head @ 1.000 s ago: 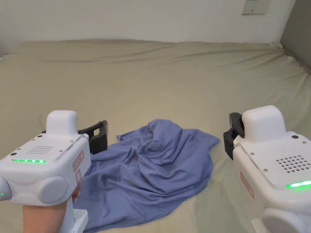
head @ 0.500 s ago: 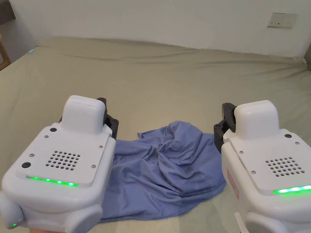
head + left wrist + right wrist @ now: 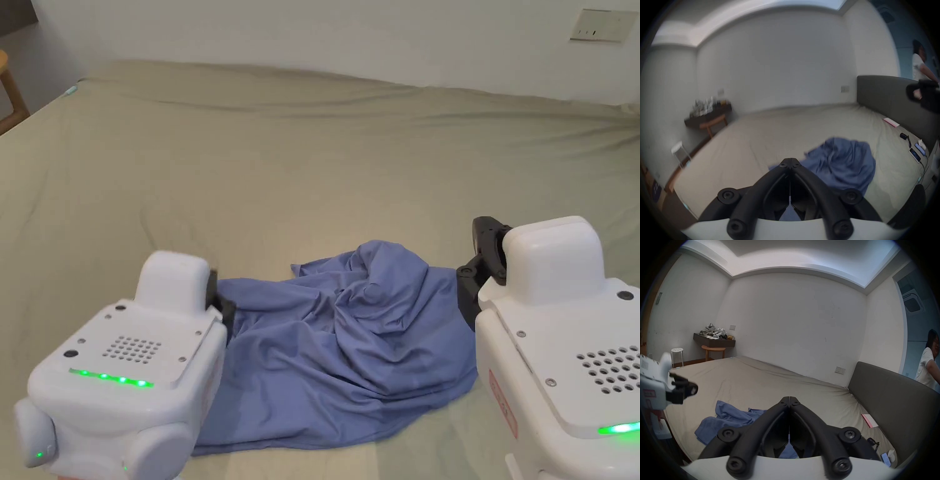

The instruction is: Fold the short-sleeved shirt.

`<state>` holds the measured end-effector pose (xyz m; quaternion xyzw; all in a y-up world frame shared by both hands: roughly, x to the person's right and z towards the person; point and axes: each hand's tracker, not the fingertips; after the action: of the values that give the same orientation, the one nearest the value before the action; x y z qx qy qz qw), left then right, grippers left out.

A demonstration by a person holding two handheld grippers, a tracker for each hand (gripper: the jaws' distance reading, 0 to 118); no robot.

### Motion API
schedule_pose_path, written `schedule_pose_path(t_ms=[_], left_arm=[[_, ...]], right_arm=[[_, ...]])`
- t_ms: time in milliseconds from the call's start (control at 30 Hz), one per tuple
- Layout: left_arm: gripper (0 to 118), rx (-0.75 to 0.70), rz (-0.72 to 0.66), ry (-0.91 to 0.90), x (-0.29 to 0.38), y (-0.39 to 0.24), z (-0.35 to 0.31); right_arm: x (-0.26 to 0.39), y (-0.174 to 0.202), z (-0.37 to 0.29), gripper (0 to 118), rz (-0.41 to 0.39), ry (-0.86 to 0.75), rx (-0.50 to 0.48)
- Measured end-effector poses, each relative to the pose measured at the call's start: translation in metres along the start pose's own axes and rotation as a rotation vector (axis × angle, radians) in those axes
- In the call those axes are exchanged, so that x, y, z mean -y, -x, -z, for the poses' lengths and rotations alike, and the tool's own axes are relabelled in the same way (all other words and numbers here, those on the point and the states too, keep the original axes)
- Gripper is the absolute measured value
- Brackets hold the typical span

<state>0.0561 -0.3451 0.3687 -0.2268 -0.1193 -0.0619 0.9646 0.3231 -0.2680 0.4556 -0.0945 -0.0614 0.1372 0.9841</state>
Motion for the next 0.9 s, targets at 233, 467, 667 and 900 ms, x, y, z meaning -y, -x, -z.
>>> schedule_pose_path(t_ms=[233,467,667,900], left_arm=[[19,0.01,-0.123,0.463,0.097,0.023,0.075],[114,-0.02,-0.185,0.559,0.136,0.018,0.105],[82,-0.013,-0.117,0.538,0.126,0.0,0.11],[6,0.027,0.034,0.47,0.104,-0.021,0.094]], right_arm=[[0.023,-0.012,0.01,2,-0.002,0.064,0.008],[0.044,-0.026,0.023,2,-0.006,0.136,0.021],[0.067,-0.037,0.049,2,0.001,0.222,0.001],[0.112,-0.076,0.142,10,0.069,0.468,-0.047]])
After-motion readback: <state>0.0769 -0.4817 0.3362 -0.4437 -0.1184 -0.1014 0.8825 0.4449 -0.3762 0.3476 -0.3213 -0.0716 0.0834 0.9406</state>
